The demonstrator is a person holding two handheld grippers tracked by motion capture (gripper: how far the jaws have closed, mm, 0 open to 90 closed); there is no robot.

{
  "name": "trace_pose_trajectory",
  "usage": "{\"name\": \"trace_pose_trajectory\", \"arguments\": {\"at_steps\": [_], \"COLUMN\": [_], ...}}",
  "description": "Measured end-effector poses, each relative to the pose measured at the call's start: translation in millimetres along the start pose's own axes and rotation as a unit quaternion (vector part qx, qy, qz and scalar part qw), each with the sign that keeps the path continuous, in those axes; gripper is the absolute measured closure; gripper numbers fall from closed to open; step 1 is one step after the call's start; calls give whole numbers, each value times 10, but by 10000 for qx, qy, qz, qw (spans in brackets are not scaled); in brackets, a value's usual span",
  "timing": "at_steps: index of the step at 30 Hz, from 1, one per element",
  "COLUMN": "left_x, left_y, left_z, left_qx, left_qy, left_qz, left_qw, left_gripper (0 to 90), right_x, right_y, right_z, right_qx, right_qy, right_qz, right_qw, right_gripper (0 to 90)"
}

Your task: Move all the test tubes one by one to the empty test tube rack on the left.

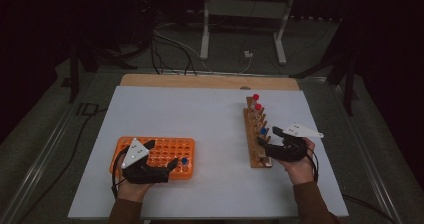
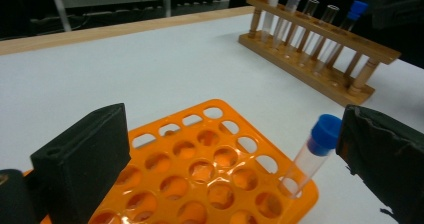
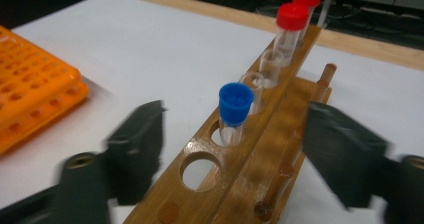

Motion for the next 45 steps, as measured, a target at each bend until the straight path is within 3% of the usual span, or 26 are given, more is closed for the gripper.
{"name": "trace_pose_trajectory", "arguments": {"at_steps": [7, 11, 20, 45], "left_x": [-9, -3, 13, 53], "left_y": [48, 61, 84, 88], "left_z": [-11, -10, -3, 16], "left_qx": [-84, -115, -176, -191], "left_qy": [-40, -32, -8, 91], "left_qz": [-52, -48, -61, -94], "left_qw": [9999, 9999, 9998, 9997], "left_gripper": [7, 4, 3, 4], "right_x": [32, 54, 79, 30], "right_y": [13, 22, 39, 35], "right_z": [90, 133, 194, 185], "right_qx": [-33, 45, 135, 242], "right_qy": [55, 108, 148, 196], "right_qz": [1, -69, -129, -74], "right_qw": [10000, 9999, 9997, 9995], "right_gripper": [631, 706, 756, 767]}}
Point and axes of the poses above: each handheld gripper's, and its own axes: z roughly forward along the jaws, x roughly out of its underside, y roughly to its left, the point moved 10 cm from there along z, roughly forward along the jaws, and after that the axes turned 5 degrees about -y, right-handed, at the moved point
